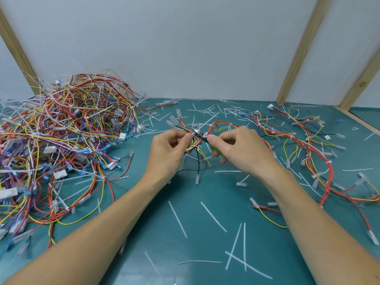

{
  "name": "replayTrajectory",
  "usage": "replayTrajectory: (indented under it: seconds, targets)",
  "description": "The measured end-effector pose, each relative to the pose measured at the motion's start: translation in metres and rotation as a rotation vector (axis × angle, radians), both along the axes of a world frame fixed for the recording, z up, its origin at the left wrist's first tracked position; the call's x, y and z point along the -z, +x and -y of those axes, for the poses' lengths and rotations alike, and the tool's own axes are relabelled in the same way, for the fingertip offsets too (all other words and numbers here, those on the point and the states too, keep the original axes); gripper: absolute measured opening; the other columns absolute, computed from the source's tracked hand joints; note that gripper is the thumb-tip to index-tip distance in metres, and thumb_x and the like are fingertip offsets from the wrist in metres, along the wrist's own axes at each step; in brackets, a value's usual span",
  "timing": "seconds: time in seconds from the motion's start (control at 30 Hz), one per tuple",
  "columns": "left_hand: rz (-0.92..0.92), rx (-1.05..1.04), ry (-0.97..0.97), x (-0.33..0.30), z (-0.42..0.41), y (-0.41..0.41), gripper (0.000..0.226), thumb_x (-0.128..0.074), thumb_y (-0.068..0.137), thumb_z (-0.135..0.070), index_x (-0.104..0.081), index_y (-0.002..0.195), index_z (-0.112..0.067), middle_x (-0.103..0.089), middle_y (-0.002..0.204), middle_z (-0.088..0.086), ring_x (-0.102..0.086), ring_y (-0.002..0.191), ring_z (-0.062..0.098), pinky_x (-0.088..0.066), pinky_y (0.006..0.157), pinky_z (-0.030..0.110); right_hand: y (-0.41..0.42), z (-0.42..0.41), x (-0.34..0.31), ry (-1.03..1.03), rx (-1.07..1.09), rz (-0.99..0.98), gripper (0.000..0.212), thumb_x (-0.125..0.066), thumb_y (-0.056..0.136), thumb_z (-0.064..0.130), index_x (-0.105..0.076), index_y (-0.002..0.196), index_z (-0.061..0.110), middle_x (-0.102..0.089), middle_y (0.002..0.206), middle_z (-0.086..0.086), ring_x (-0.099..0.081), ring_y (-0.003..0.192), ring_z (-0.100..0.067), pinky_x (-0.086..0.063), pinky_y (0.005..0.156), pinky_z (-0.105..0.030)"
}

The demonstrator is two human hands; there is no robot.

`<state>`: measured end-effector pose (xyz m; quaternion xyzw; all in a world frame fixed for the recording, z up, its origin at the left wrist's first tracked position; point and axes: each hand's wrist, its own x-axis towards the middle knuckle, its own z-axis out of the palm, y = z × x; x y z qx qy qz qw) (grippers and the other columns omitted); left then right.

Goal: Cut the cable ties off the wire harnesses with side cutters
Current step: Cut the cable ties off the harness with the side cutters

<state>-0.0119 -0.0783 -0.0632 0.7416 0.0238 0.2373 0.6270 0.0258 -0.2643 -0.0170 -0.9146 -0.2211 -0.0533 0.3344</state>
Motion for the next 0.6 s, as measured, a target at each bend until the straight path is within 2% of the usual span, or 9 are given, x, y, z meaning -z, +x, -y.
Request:
replayTrajectory:
  seconds: [0.07, 0.17, 0.27, 0.33, 0.43, 0.6]
  targets:
    - [0.006, -0.021, 0.009, -0.0003, 0.0004, -0.0007, 0.016, -0.068, 0.096, -0.022, -0.07, 0.082, -0.015, -0.059, 0.06, -0.005, -0.044, 0.048, 0.001, -0.035, 0.049, 0.012, -0.0002, -0.001, 0.0004, 0.027, -0.027, -0.059, 0.05, -0.055, 0.098, 0.057, -0.077, 0.071, 0.021, -0.073, 0.065, 0.009, -0.069, 0.058, -0.006, -0.058, 0.068, -0.034]
    - [0.007, -0.042, 0.024, -0.0006, 0.0016, -0.0017, 0.017, -0.068, 0.096, -0.023, -0.069, 0.081, -0.016, -0.06, 0.059, -0.006, -0.043, 0.047, 0.003, -0.035, 0.048, 0.015, 0.0005, -0.0027, 0.0012, 0.026, -0.036, -0.068, 0.049, -0.055, 0.099, 0.055, -0.077, 0.07, 0.021, -0.073, 0.065, 0.016, -0.069, 0.055, -0.003, -0.056, 0.064, -0.03]
    - [0.008, -0.05, 0.026, 0.0, 0.0021, -0.0023, 0.018, -0.067, 0.096, -0.024, -0.067, 0.08, -0.015, -0.059, 0.059, -0.004, -0.039, 0.045, 0.005, -0.032, 0.046, 0.018, 0.0001, -0.0032, 0.0014, 0.005, -0.042, -0.037, 0.051, -0.053, 0.1, 0.056, -0.075, 0.069, 0.022, -0.069, 0.058, 0.02, -0.064, 0.048, -0.001, -0.047, 0.058, -0.025]
    - [0.002, -0.059, 0.028, 0.0006, 0.0023, -0.0025, 0.019, -0.067, 0.096, -0.024, -0.067, 0.08, -0.015, -0.059, 0.059, -0.003, -0.04, 0.045, 0.006, -0.033, 0.047, 0.02, -0.0004, -0.0038, 0.0029, -0.029, -0.038, -0.006, 0.055, -0.05, 0.099, 0.059, -0.074, 0.069, 0.02, -0.069, 0.057, 0.014, -0.063, 0.05, -0.004, -0.048, 0.06, -0.028]
    - [0.001, -0.064, 0.024, 0.0013, 0.003, -0.0026, 0.019, -0.066, 0.097, -0.023, -0.065, 0.078, -0.017, -0.059, 0.057, -0.008, -0.042, 0.043, 0.004, -0.034, 0.047, 0.02, 0.0003, -0.0044, 0.0065, -0.081, -0.029, 0.077, 0.062, -0.046, 0.099, 0.063, -0.073, 0.073, 0.015, -0.068, 0.061, -0.006, -0.066, 0.067, -0.019, -0.055, 0.072, -0.037]
    - [0.005, -0.072, 0.024, 0.0017, 0.0026, -0.0035, 0.021, -0.065, 0.097, -0.023, -0.064, 0.077, -0.02, -0.059, 0.056, -0.01, -0.044, 0.044, 0.006, -0.036, 0.049, 0.026, 0.0005, -0.0048, 0.0081, -0.091, -0.052, 0.125, 0.071, -0.04, 0.097, 0.066, -0.073, 0.078, 0.006, -0.067, 0.067, -0.016, -0.065, 0.066, -0.026, -0.055, 0.07, -0.037]
